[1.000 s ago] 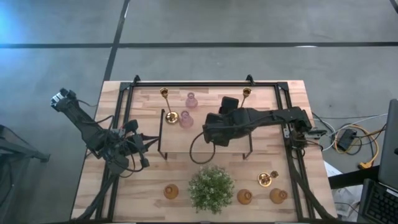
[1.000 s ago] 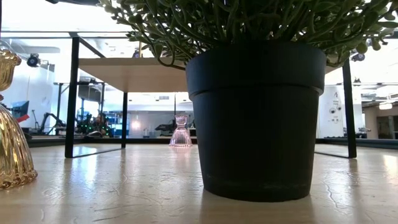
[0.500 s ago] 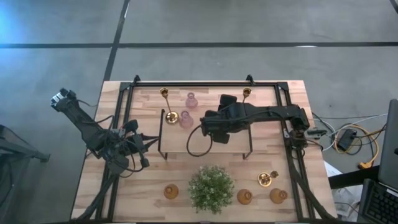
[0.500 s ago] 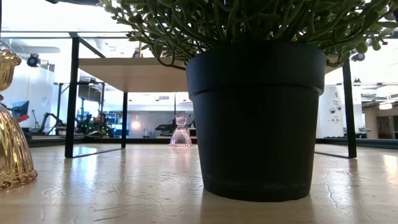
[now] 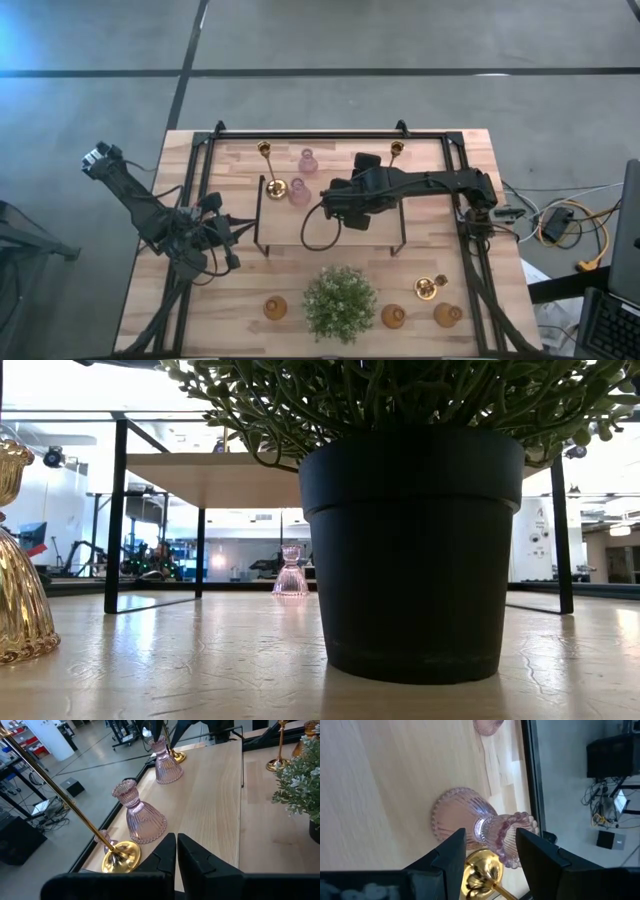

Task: Pick & Place candle stick holders
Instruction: Adjust the right pink vase on the shelf

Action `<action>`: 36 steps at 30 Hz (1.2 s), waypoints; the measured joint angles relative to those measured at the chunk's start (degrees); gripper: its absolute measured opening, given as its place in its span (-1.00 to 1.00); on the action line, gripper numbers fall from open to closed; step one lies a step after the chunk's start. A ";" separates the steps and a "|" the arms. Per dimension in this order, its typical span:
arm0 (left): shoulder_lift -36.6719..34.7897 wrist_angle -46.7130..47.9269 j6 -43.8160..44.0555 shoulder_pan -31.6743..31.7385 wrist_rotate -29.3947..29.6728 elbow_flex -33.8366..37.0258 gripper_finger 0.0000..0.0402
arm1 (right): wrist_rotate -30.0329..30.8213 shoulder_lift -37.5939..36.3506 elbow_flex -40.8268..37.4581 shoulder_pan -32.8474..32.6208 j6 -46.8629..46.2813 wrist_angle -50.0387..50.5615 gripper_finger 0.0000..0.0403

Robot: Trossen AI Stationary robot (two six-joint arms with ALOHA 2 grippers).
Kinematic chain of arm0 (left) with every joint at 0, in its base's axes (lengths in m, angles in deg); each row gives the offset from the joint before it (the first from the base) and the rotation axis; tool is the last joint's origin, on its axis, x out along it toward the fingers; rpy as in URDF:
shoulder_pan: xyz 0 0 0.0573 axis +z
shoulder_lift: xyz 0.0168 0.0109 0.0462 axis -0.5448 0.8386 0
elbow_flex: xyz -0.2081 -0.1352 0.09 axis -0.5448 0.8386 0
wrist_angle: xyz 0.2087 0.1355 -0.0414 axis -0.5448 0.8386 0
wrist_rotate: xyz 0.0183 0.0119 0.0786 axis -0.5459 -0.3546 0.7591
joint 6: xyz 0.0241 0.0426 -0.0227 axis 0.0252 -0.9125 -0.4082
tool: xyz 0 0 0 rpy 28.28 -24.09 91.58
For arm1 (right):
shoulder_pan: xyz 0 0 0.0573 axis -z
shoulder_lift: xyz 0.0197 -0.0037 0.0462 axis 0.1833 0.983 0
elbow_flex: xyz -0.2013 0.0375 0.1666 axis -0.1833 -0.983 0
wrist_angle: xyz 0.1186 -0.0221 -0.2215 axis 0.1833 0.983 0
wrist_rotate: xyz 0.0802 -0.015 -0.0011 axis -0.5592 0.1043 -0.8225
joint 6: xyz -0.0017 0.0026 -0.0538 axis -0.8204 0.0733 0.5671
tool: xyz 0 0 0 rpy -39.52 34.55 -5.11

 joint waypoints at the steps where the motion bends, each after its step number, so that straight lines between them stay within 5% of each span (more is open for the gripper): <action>1: 0.00 0.00 0.00 0.01 0.01 0.00 -0.90 | 0.33 0.00 -0.02 0.00 0.07 -0.03 -0.17; 36: 0.00 0.00 0.00 0.01 0.02 0.00 -0.90 | -5.22 0.00 -0.38 0.22 -3.29 -0.03 -0.17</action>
